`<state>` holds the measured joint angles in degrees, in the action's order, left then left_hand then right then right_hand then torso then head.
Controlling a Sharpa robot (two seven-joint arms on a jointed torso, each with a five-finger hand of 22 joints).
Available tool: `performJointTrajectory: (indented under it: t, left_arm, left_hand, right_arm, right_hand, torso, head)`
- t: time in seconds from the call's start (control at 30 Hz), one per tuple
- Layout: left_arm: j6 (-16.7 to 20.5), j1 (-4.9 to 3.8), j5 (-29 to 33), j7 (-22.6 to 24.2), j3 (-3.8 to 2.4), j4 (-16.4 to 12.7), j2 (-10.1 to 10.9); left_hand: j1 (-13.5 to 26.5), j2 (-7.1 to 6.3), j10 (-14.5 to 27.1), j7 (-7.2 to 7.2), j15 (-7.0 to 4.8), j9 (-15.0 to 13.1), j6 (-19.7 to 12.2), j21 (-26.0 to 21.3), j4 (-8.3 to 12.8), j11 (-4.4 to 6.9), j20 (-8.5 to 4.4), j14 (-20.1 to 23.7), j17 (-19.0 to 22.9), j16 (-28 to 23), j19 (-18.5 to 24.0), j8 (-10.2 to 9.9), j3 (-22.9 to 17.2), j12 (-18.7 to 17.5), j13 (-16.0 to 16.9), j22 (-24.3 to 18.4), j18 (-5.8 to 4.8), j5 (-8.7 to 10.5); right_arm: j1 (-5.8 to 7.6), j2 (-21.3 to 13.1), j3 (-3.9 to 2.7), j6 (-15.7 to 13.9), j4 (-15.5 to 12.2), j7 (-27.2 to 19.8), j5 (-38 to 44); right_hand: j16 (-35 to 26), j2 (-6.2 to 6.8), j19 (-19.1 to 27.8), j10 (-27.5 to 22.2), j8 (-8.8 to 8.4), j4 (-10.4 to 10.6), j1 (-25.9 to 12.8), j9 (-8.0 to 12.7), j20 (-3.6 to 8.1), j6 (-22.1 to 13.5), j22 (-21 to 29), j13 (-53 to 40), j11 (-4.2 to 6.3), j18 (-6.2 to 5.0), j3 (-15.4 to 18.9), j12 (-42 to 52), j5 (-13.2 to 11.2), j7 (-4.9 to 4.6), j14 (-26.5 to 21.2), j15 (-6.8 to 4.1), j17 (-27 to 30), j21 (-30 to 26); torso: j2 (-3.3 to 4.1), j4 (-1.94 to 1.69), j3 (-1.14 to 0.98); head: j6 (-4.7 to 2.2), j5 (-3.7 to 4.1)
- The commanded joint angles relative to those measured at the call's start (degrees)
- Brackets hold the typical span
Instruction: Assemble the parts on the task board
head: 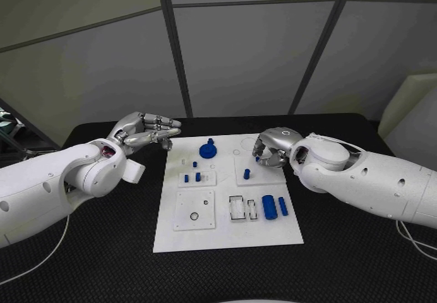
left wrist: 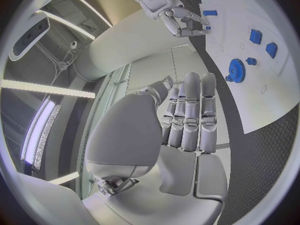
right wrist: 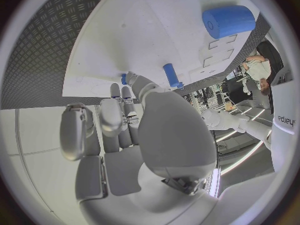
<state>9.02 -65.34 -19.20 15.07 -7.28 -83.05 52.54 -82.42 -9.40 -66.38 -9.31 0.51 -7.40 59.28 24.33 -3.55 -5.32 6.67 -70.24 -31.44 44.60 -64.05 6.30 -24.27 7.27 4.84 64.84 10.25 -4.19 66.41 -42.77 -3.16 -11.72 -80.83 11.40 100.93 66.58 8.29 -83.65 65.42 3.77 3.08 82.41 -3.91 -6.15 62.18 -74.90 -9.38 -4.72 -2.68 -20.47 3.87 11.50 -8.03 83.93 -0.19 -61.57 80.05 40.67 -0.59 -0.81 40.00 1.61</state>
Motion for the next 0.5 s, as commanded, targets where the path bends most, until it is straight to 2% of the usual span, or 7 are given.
performJointTrajectory:
  t: [0.03, 0.23, 0.5]
  left_arm:
    - [-0.9, -0.06, 1.6, 1.25, -0.05, 0.01, -0.04]
    - [-1.18, -0.06, 1.62, 1.07, -0.05, 0.08, -0.13]
    - [-1.52, -0.06, 1.62, 0.73, -0.05, 0.08, -0.11]
  left_hand:
    - [0.15, 0.29, -0.36, 0.12, 0.18, -0.08, 0.36, -0.39, 0.04, -0.11, 0.01, 0.28, 0.05, -0.29, 0.52, -0.33, -0.3, 0.15, 0.07, -0.05, 0.19, -0.27]
    - [0.15, 0.31, -0.32, 0.04, 0.2, -0.1, 0.36, -0.59, 0.13, -0.15, 0.02, 0.27, 0.19, -0.61, 0.51, -0.43, -0.35, 0.09, 0.07, -0.22, 0.19, -0.28]
    - [0.13, 0.27, -0.26, -0.04, 0.23, -0.12, 0.32, -0.81, 0.26, -0.21, 0.03, 0.31, 0.35, -0.97, 0.52, -0.57, -0.38, 0.03, 0.06, -0.39, 0.18, -0.28]
  right_arm:
    - [0.09, 0.3, -0.01, 1.73, 0.35, -0.24, -0.43]
    - [0.06, 0.82, -0.01, 4.01, 1.01, -0.52, -0.97]
    - [-0.08, 1.29, -0.01, 6.16, 1.49, -0.52, -1.13]
  right_hand:
    - [0.52, -0.92, -0.93, 0.89, 0.32, -0.38, -0.12, -0.13, 0.33, 0.87, -5.34, 0.52, 0.02, -0.04, -1.14, -0.16, 0.27, 0.05, 0.61, -0.19, -0.39, 0.56]
    - [1.04, -2.13, -1.32, 2.33, 0.6, -1.21, -0.65, -0.29, 0.68, 2.38, -6.04, 1.49, 0.47, 0.13, -2.86, -0.19, 0.18, 0.52, 0.76, -0.56, -0.96, 1.22]
    - [1.26, -2.32, -1.45, 2.75, 0.64, -1.6, -0.99, -0.32, 0.8, 2.85, -6.28, 1.86, 0.6, 0.19, -3.27, -0.21, 0.15, 0.64, 0.82, -0.66, -1.2, 1.44]
  torso:
    - [-0.03, -0.02, -0.02]
    - [-0.04, 0.01, -0.03]
    - [-0.03, -0.02, 0.0]
  head:
    - [0.08, 0.03]
    - [0.19, 0.05]
    - [0.35, 0.13]
